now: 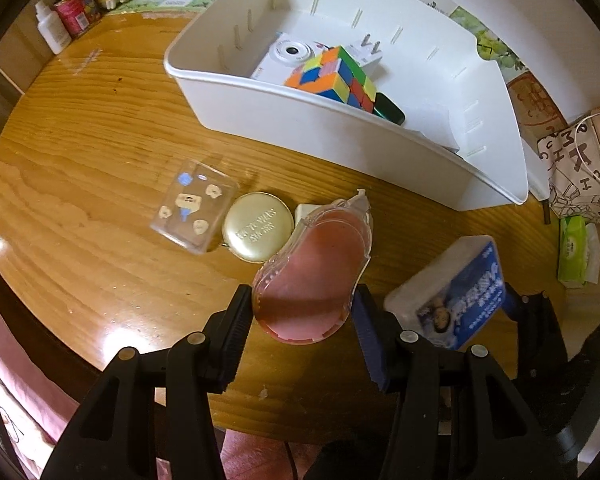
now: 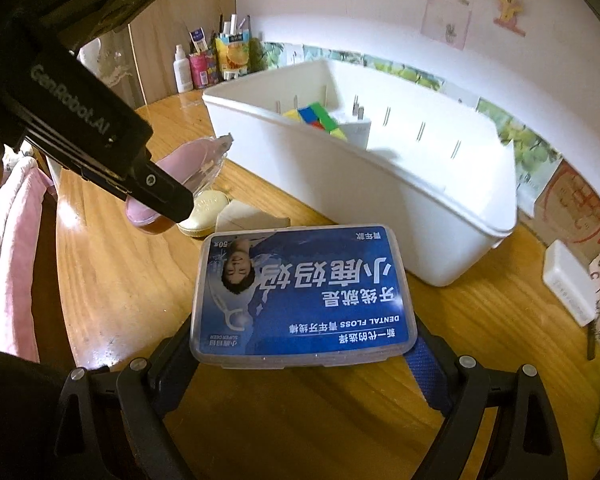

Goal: Organize rigid objects
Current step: 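Lift the pink case with the left tool while the right tool carries the floss box over the bin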

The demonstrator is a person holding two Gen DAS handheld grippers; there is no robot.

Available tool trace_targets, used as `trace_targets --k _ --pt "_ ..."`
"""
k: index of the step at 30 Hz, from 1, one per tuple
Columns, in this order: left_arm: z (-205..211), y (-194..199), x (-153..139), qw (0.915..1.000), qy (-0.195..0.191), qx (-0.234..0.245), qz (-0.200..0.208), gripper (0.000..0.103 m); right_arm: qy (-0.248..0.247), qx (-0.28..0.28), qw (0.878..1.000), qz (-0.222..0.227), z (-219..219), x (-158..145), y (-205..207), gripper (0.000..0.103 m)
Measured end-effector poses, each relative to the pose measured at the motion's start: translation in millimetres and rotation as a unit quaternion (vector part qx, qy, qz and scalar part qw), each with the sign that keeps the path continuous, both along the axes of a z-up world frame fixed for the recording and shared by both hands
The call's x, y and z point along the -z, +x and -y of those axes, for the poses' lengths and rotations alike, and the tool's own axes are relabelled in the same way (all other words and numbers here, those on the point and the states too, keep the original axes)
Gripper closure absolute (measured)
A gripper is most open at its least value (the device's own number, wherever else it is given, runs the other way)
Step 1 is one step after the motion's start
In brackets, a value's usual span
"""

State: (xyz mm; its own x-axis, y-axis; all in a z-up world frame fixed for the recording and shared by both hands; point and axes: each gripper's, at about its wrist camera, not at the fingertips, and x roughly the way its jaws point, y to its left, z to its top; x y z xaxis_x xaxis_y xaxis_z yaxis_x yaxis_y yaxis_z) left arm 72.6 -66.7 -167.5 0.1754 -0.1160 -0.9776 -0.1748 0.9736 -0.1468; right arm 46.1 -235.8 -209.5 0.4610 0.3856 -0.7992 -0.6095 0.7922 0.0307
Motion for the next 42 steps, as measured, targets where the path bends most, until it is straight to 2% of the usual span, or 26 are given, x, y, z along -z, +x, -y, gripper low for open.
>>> trace_targets --k 5,18,20,21,31,42 --pt "-2.2 -8.5 -14.9 0.9998 0.014 -0.004 0.016 0.049 0.001 -0.002 1.000 0.018 4.0 -14.5 -5.3 0.011" --pt "-17.5 17.5 -49.7 0.9972 0.032 -0.018 0.066 0.049 0.013 0.010 0.998 0.067 9.9 -47.6 12.8 0.011" --pt "-18.2 25.3 -55.8 0.9966 0.034 -0.012 0.074 0.049 0.013 0.015 0.997 0.070 9.9 -51.1 18.5 0.010" --pt "-18.5 28.7 -58.8 0.9962 0.037 -0.009 0.078 0.049 0.015 0.024 0.996 0.089 10.2 -52.8 21.4 0.011" --pt "-22.6 69.8 -77.8 0.9920 0.048 0.020 0.115 0.049 0.014 0.060 0.993 0.096 13.1 -61.1 49.1 0.010" --pt "-20.5 122.0 -69.7 0.9864 0.048 0.074 0.139 0.049 0.013 0.125 0.988 0.092 14.2 -61.7 90.8 0.010"
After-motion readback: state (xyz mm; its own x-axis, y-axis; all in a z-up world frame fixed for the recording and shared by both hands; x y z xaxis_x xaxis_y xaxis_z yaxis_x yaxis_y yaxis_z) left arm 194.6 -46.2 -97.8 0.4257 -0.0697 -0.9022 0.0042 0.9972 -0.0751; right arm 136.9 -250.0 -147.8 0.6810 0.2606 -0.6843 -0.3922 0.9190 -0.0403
